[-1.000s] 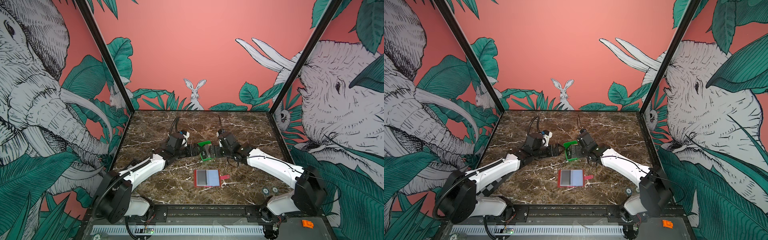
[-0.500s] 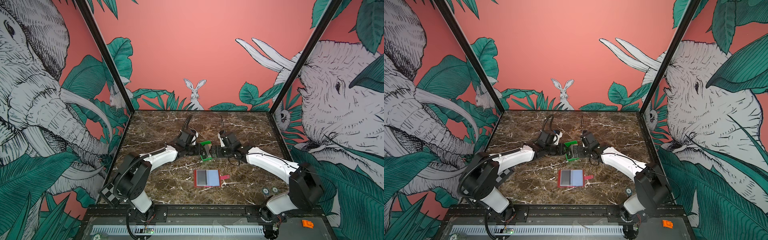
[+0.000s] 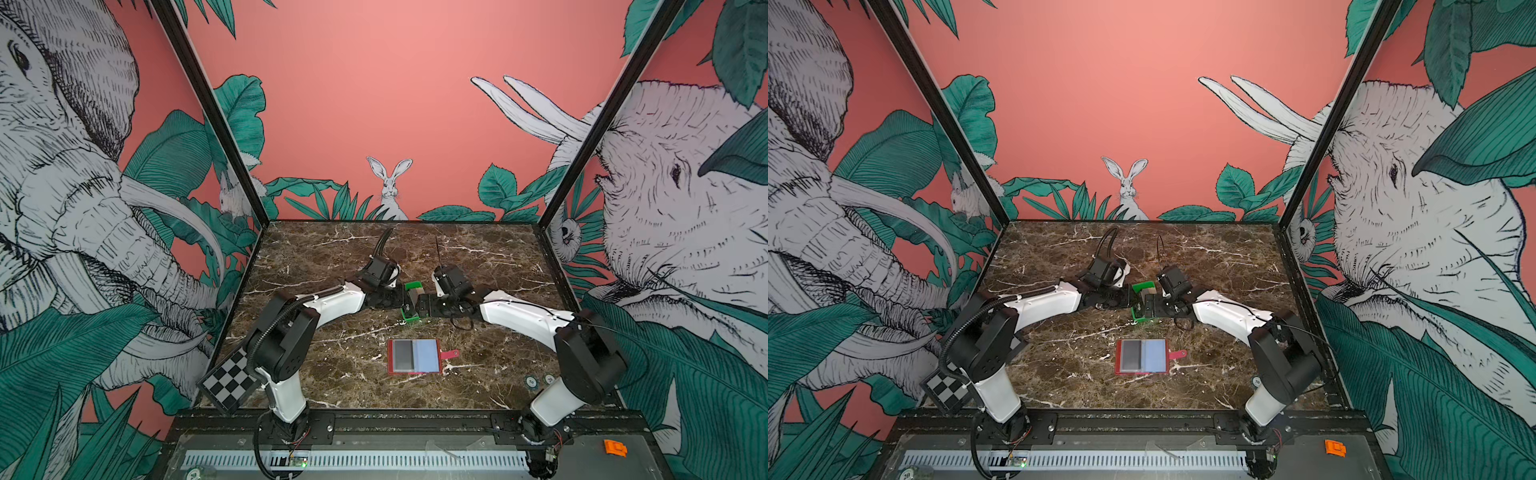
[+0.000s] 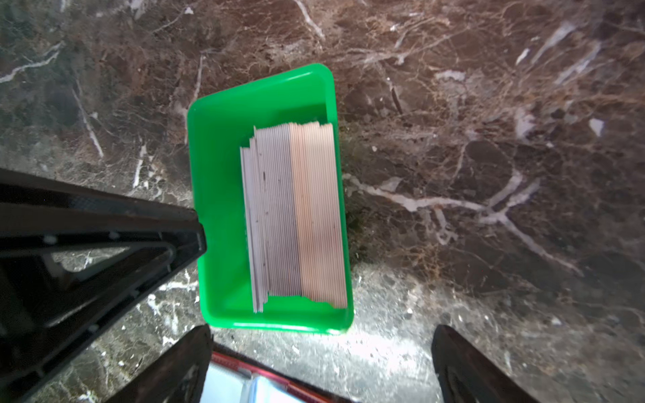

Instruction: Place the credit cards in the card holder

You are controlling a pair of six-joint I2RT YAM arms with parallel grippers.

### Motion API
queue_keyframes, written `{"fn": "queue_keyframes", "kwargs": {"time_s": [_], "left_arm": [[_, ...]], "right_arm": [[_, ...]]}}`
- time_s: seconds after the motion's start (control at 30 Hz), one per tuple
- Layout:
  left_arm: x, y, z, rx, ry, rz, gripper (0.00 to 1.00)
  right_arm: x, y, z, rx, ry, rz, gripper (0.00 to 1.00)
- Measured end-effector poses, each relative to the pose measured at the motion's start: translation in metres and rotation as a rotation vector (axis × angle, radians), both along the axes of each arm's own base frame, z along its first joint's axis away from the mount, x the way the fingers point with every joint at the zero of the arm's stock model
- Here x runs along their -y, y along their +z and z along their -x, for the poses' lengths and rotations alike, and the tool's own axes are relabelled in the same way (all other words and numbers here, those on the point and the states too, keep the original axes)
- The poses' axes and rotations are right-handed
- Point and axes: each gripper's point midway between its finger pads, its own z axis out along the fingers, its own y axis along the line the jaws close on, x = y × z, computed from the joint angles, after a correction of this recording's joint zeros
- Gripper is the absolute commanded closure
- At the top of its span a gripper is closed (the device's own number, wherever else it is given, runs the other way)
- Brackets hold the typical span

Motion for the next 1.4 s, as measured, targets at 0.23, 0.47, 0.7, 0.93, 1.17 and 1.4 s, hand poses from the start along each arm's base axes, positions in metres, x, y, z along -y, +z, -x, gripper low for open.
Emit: {"fn": "queue_keyframes", "kwargs": {"time_s": [0.23,0.47,0.7,0.93,1.17,1.4], "left_arm": [[-0.002,-0.009,0.001,-0.020,0.003,-0.020,0.77],[-0.002,-0.011,0.000,-0.025,0.003,-0.025,0.77],[-0.002,-0.011,0.001,-0.027,0.004,-0.029,0.77],[-0.001,-0.016,0.000,-0.036,0.003,-0.034,0.79],[0.000,-0.018,-0.001,-0.040,0.000,-0.036,0.81],[0.000,-0.018,-0.002,-0.040,0.002,-0.035,0.85]], "right_arm": [[-0.003,-0.008,-0.007,-0.014,0.007,0.019,0.03],[-0.009,-0.013,-0.015,-0.019,0.025,0.031,0.03],[-0.014,-0.024,-0.018,-0.041,0.042,0.044,0.03],[-0.011,-0.029,-0.017,-0.052,0.039,0.061,0.03],[-0.006,-0.028,-0.020,-0.053,0.025,0.061,0.03],[0.000,-0.023,-0.025,-0.042,0.012,0.056,0.03]]}}
